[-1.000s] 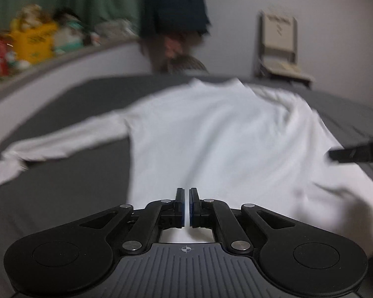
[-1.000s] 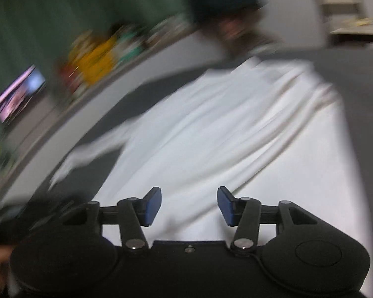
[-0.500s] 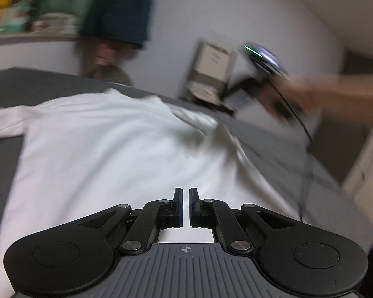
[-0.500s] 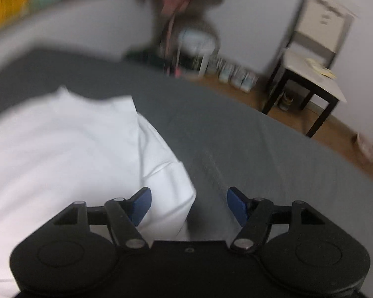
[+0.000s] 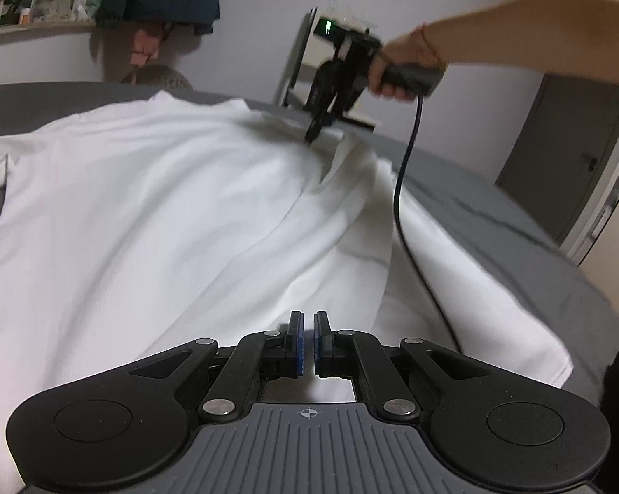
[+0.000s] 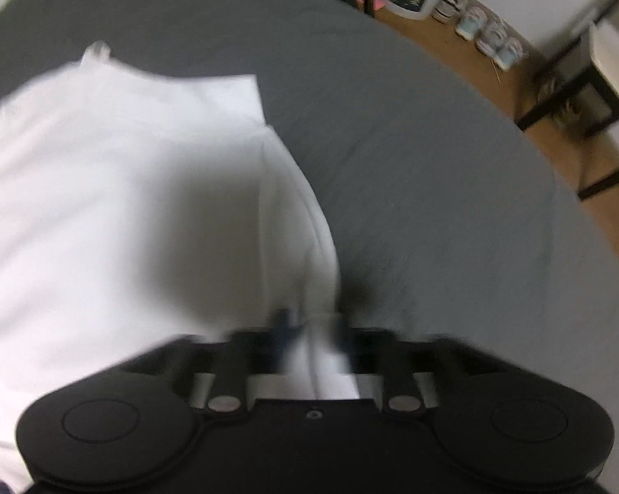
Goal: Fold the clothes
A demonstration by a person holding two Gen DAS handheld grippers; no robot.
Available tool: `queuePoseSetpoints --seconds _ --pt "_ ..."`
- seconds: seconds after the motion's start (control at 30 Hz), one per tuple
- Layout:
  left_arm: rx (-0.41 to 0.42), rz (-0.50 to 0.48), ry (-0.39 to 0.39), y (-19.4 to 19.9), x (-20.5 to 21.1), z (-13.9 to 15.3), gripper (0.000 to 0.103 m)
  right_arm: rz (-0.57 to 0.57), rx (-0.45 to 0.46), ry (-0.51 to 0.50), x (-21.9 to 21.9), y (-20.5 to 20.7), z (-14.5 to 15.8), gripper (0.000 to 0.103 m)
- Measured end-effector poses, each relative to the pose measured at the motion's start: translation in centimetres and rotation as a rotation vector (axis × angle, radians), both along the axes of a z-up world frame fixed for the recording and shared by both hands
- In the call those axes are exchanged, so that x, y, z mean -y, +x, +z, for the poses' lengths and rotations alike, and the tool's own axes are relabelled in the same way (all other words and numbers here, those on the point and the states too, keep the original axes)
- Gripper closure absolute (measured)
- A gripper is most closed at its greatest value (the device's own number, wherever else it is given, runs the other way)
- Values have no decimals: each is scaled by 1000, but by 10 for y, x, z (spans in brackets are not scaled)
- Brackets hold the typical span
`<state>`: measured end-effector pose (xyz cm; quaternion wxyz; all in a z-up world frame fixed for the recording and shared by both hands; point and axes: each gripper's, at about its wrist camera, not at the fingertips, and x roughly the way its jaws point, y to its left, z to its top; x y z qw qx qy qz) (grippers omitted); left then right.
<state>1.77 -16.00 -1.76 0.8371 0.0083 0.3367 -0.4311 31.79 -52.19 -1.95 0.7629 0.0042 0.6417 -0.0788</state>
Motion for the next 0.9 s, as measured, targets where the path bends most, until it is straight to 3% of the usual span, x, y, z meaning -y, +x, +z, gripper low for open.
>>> queuePoseSetpoints --seconds 0.07,0.13,0.27,0.33,0.4,0.43,0.47,0.53,0.67,0.77,0.9 --pt "-1 10 27 -6 2 0 100 0 -2 -120 0 6 8 94" --pt "-5 24 30 -10 3 0 100 1 21 -306 -3 13 18 94" --pt "-49 52 12 -5 -2 -2 100 -46 81 -460 -18 26 7 92" --pt "-74 55 -7 -3 -6 -3 100 -60 52 -544 -29 34 -15 79" --pt "-83 48 -15 -2 -8 -4 100 -44 55 -615 -40 37 -30 39" --pt "-83 44 -16 -2 -8 -5 100 -44 81 -630 -46 38 -32 30" --pt "-78 39 -12 0 -6 -5 100 -64 126 -620 -45 37 -27 24" --pt "-68 29 -4 3 -2 -5 100 -135 241 -521 -35 30 -4 24" --pt "-41 17 17 3 -1 -3 100 -240 383 -266 -1 -4 54 16" --pt "-23 37 28 5 -2 1 100 -233 367 -178 8 -50 68 10" --pt "-58 98 14 9 -9 0 100 -145 375 -197 -5 -142 64 10"
